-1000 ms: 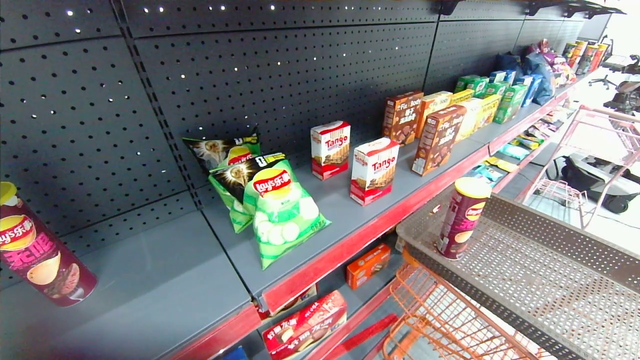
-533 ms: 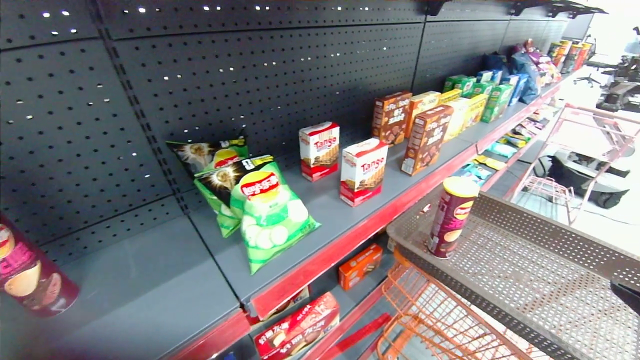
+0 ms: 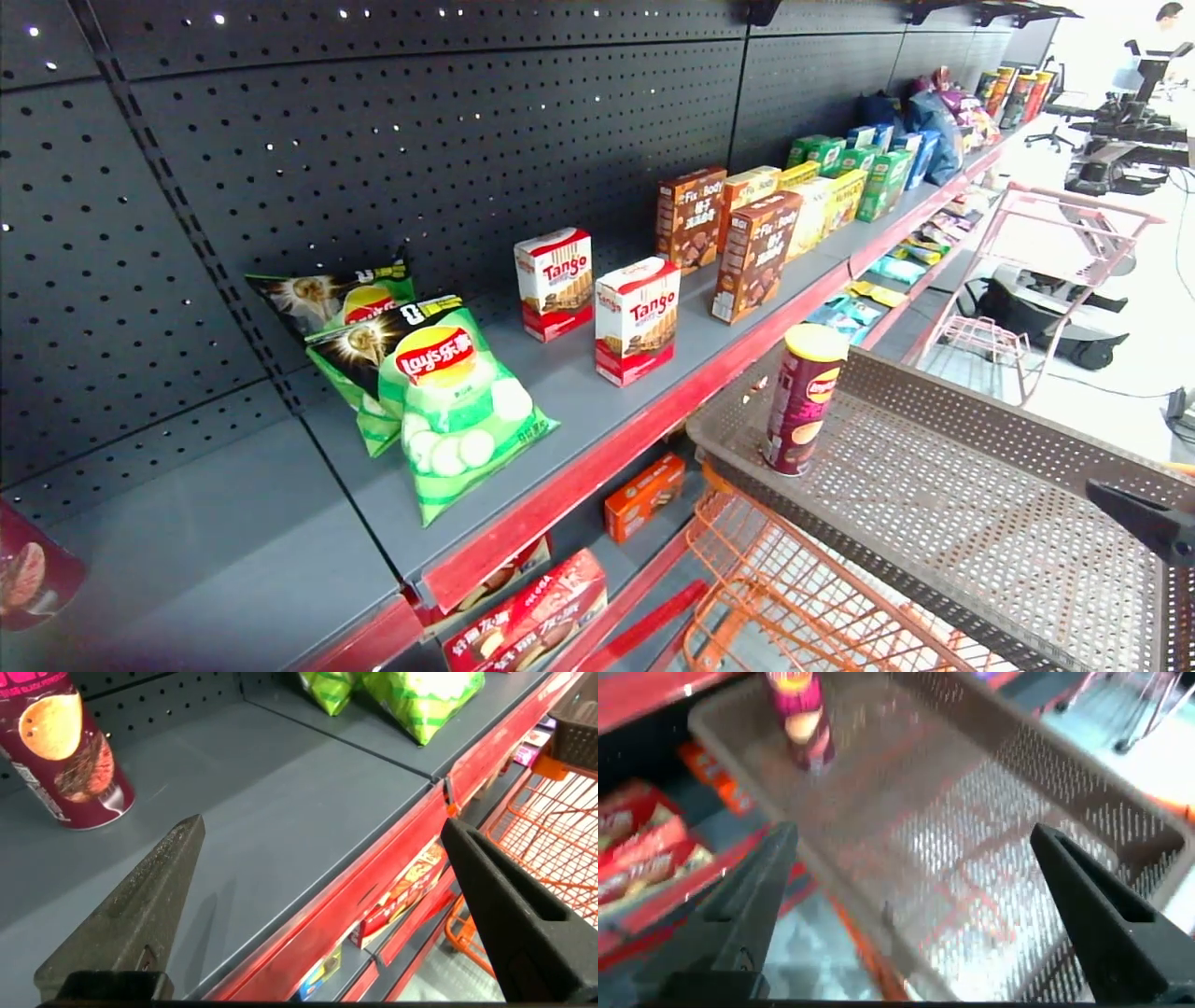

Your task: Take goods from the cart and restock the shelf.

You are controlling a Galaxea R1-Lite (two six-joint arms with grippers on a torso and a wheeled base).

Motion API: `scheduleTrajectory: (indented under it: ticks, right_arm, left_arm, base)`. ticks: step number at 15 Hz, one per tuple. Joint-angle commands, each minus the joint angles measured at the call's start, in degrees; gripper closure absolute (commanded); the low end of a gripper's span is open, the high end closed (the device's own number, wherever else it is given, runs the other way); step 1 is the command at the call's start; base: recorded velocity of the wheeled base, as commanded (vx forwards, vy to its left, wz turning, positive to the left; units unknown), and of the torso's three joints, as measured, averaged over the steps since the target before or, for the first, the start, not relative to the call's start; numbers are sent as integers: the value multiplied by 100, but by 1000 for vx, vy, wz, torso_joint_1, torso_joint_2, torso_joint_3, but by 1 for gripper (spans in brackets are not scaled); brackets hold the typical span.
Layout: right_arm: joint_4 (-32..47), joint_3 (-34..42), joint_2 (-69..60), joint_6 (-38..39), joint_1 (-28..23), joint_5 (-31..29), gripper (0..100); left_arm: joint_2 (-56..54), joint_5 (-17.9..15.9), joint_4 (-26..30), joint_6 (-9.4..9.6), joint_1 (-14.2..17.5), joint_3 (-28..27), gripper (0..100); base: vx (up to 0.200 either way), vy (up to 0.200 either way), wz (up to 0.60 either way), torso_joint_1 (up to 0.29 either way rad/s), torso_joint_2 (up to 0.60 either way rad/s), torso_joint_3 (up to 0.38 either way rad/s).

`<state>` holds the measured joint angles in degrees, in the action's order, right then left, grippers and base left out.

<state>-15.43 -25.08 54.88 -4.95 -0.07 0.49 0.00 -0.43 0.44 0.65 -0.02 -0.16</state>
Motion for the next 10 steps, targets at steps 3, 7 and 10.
scheduleTrajectory:
  ticks: [3,7,10]
  right_arm:
    - [-1805,504,1420,3,-142,-40,0]
    - [-2368,179,2220,73,209,162,0]
    - [-3510,47,3090,82,429,171,0]
  left_arm:
    - [0,-1,0,-3,2,-2,0]
    - [0,-1,0,6,2,-2,0]
    - [0,-1,0,-3,2,-2,0]
  base:
    - [0,0,0,0,0,0]
    - [0,0,0,0,0,0]
    - [0,0,0,0,0,0]
